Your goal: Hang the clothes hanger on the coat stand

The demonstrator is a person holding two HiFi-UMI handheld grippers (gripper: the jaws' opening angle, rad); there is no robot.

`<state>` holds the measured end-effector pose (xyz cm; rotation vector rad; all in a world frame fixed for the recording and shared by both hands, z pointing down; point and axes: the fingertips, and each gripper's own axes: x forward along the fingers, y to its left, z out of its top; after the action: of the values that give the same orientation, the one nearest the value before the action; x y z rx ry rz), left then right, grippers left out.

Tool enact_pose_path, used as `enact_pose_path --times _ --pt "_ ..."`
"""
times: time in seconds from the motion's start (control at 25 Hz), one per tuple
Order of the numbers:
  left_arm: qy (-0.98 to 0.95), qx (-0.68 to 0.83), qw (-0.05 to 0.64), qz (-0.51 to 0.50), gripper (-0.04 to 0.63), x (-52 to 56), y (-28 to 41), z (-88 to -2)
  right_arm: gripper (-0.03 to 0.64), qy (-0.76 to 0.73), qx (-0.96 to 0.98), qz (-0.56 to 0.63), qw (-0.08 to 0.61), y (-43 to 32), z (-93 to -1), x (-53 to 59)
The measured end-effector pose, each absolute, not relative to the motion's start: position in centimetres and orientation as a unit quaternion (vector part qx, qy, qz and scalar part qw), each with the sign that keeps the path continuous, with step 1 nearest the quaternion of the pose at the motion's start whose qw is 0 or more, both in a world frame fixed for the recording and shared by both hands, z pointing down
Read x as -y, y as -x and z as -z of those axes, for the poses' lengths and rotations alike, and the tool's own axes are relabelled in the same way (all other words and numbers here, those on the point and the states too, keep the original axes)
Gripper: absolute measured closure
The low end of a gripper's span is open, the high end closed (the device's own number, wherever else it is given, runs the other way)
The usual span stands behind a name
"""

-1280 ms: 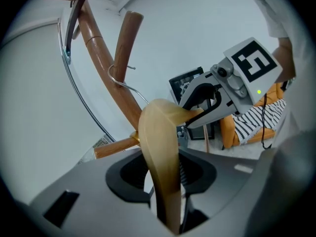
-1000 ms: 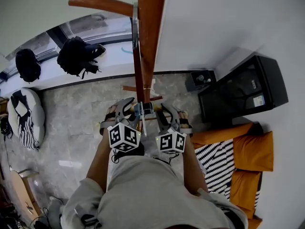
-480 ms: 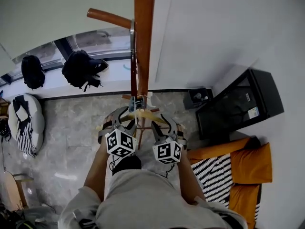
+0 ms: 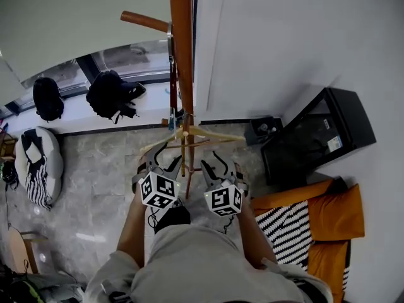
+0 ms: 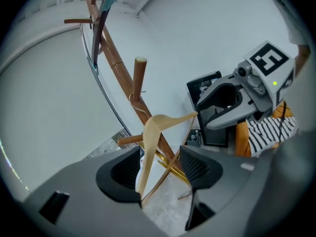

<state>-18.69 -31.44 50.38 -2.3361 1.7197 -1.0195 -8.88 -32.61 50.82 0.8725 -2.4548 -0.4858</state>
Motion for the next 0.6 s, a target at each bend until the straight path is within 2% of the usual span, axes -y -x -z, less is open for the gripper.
enact_pose_path --times 0.36,0.48,0.6 --pt "0.748 -0.622 -0.022 0.230 0.351 26.7 17.6 -49.2 0.450 -0.312 0.919 0.141 0.195 8.0 -48.7 29.0" --pt "0.733 -0.654 -0.043 0.181 0.353 24.6 17.5 -48.2 0.490 -0.309 0.929 0.121 0.164 7.5 -48.4 27.2" --pt "0.717 -0.679 -0.056 0.146 0.354 22.3 17.4 -47.7 0.556 -0.310 0.937 0.096 0.126 6.8 -48.2 25.3"
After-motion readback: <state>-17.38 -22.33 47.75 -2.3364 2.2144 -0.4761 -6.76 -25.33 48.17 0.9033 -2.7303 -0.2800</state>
